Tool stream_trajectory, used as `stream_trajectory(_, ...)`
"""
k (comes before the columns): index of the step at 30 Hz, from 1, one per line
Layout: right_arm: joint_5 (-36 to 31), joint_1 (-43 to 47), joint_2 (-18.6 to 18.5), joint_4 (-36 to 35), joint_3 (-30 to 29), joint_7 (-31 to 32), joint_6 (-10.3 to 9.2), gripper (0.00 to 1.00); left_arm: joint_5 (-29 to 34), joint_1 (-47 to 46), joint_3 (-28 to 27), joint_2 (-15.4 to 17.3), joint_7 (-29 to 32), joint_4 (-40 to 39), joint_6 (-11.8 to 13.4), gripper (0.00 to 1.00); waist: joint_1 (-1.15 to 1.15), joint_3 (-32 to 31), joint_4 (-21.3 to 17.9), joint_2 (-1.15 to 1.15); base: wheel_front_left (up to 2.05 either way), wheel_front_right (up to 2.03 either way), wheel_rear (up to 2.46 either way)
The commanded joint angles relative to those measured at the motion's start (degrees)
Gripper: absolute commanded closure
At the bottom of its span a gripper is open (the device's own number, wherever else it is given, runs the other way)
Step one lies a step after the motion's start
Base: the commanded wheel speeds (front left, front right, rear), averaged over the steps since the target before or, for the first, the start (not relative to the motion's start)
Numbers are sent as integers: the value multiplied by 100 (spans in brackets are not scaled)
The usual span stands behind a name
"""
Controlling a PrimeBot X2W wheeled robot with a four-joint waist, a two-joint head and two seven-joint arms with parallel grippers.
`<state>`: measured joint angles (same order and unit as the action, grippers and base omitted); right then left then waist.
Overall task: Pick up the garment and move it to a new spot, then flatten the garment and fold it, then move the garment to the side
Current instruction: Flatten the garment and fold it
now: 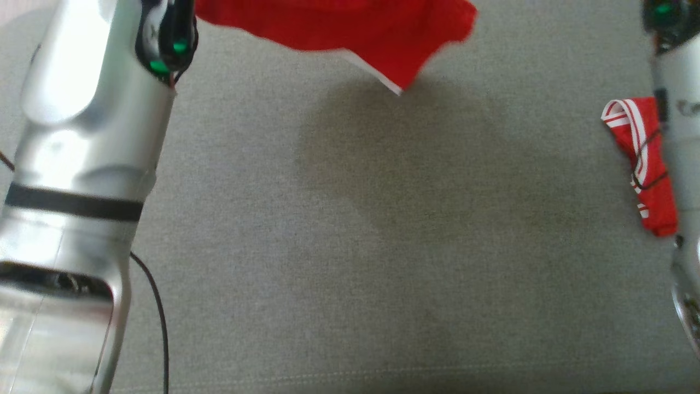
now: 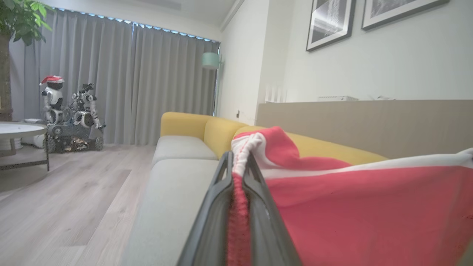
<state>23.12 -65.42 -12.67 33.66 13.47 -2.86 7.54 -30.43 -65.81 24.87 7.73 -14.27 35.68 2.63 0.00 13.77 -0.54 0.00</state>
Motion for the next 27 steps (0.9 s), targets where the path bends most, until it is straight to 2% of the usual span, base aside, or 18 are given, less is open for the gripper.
stream_trajectory(1,10,-203,158,127,142,-138,-5,100,71,-326,-222,121,-44,95,-58,100,0,61,0,0,0,0,0)
stream_trajectory(6,76,-663,479,1545,776,-506,-5,100,203,-460,-489,-136,-70,1145,-48,100,0,286,-35,0,0,0,0)
stream_trajectory(12,422,-535,749,2468,1523,-692,-5,100,257,11,-760,-357,-72,1768,-193,100,0,581,-41,0,0,0,0)
stream_trajectory(17,814,-59,778,2516,1913,-941,-5,100,296,580,-871,-440,-72,1886,-255,100,0,688,-7,0,0,0,0)
stream_trajectory(19,978,239,682,2460,2121,-1024,-5,100,298,890,-987,-461,-72,1759,-252,100,0,724,13,0,0,0,0)
stream_trajectory(22,1244,752,515,2294,2379,-1115,-5,100,386,1407,-1120,-476,-73,1425,-239,100,0,700,30,0,0,0,0)
stream_trajectory(25,1452,1338,340,2011,2662,-1159,-5,100,460,2009,-1028,-482,-73,1025,-303,100,0,611,37,0,0,0,0)
stream_trajectory(27,1651,1925,90,1717,2824,-1177,-5,100,480,2623,-970,-483,-73,569,-282,100,0,509,11,0,0,0,0)
